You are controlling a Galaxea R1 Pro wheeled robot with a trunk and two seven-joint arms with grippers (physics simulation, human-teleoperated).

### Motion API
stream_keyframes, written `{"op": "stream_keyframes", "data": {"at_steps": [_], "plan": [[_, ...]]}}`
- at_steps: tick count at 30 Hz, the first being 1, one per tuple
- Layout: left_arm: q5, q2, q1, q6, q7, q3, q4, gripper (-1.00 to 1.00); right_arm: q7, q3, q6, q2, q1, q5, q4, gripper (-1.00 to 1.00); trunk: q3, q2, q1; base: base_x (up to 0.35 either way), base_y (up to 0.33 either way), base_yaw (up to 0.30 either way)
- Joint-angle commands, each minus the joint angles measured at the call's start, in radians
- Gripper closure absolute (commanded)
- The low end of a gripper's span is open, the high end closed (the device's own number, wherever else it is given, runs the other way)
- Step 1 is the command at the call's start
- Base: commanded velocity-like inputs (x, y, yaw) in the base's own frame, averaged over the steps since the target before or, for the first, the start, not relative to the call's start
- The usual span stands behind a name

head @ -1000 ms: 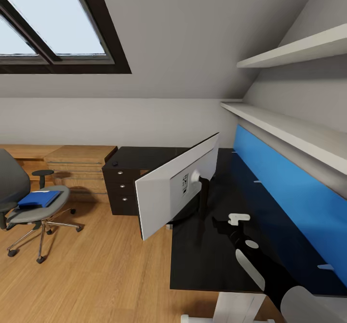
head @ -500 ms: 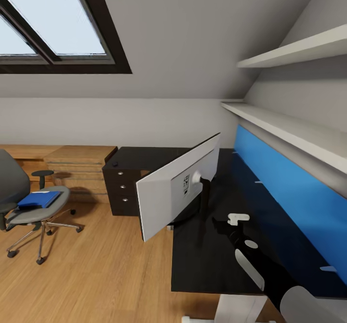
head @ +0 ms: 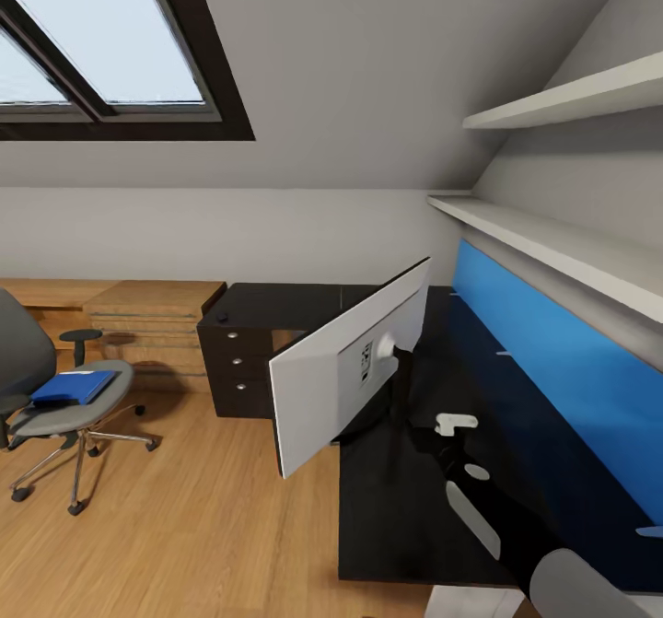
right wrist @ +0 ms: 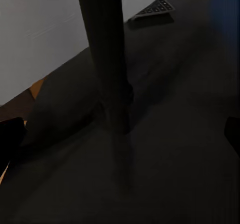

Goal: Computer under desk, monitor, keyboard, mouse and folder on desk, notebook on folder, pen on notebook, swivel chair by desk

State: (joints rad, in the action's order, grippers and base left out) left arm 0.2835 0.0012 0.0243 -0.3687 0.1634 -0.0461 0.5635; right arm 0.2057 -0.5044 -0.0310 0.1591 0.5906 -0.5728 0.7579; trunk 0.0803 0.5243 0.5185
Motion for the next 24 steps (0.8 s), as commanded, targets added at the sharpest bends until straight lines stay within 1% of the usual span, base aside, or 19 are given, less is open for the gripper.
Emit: {"op": "stream_keyframes", "data": {"at_steps": [1, 2, 3, 4, 7, 9, 11, 12, 15, 18, 19, 21, 24], "plan": [[0.006, 0.0, 0.0, -0.002, 0.001, 0.002, 0.004, -1.0, 0.009, -0.009, -0.015, 0.001, 0.002, -0.01, -0.007, -1.0, 0.002, 0.002, 0.0, 0.001, 0.001, 0.0], [0.006, 0.001, 0.0, -0.003, 0.0, 0.002, 0.006, -1.0, 0.009, -0.009, -0.021, 0.001, 0.002, -0.01, -0.012, -1.0, 0.002, 0.002, 0.0, 0.001, 0.001, 0.0], [0.007, 0.019, 0.0, -0.004, -0.005, 0.003, 0.058, -1.0, 0.01, -0.011, -0.041, -0.001, 0.002, -0.01, -0.054, -1.0, 0.002, 0.002, 0.0, 0.0, 0.0, 0.0], [0.008, 0.027, 0.0, -0.004, -0.006, 0.003, 0.069, -1.0, 0.01, -0.011, -0.043, -0.002, 0.002, -0.01, -0.064, -1.0, 0.002, 0.002, 0.0, 0.0, 0.0, 0.0], [0.009, 0.037, 0.0, -0.005, -0.008, 0.003, 0.089, -1.0, 0.012, -0.011, -0.046, -0.009, 0.003, -0.002, -0.08, -1.0, 0.002, 0.002, 0.0, 0.0, 0.0, 0.0], [0.009, 0.039, 0.001, -0.005, -0.009, 0.003, 0.106, -1.0, 0.018, -0.011, -0.047, -0.021, 0.003, 0.021, -0.087, -1.0, 0.002, 0.002, 0.0, 0.0, 0.0, 0.0], [0.009, 0.04, 0.005, -0.005, -0.009, 0.003, 0.123, -1.0, 0.029, -0.01, -0.048, -0.033, 0.003, 0.047, -0.098, -1.0, 0.002, 0.002, 0.0, 0.0, 0.0, 0.0], [0.009, 0.041, 0.016, -0.004, -0.01, 0.003, 0.144, -1.0, 0.045, -0.01, -0.051, -0.047, 0.003, 0.08, -0.116, -1.0, 0.002, 0.002, 0.0, 0.0, 0.0, 0.0], [0.009, 0.041, 0.042, -0.002, -0.01, 0.003, 0.178, -1.0, 0.074, -0.009, -0.07, -0.073, 0.004, 0.137, -0.154, -1.0, 0.002, 0.002, 0.0, 0.0, 0.0, 0.0], [0.008, 0.041, 0.066, -0.001, -0.011, 0.004, 0.214, -1.0, 0.101, -0.007, -0.111, -0.103, 0.004, 0.192, -0.199, -1.0, 0.002, 0.002, 0.0, 0.0, 0.0, 0.0], [0.008, 0.041, 0.082, 0.0, -0.012, 0.004, 0.24, -1.0, 0.114, -0.007, -0.144, -0.12, 0.005, 0.222, -0.229, -1.0, 0.002, 0.002, 0.0, 0.0, 0.0, 0.0], [0.008, 0.041, 0.099, 0.001, -0.012, 0.004, 0.268, -1.0, 0.125, -0.006, -0.173, -0.134, 0.006, 0.242, -0.257, -1.0, 0.002, 0.002, 0.0, 0.0, 0.0, 0.0], [0.008, 0.042, 0.125, 0.002, -0.015, 0.005, 0.309, -1.0, 0.134, -0.005, -0.2, -0.146, 0.008, 0.26, -0.289, -1.0, 0.002, 0.002, 0.0, 0.0, 0.0, 0.0]]}}
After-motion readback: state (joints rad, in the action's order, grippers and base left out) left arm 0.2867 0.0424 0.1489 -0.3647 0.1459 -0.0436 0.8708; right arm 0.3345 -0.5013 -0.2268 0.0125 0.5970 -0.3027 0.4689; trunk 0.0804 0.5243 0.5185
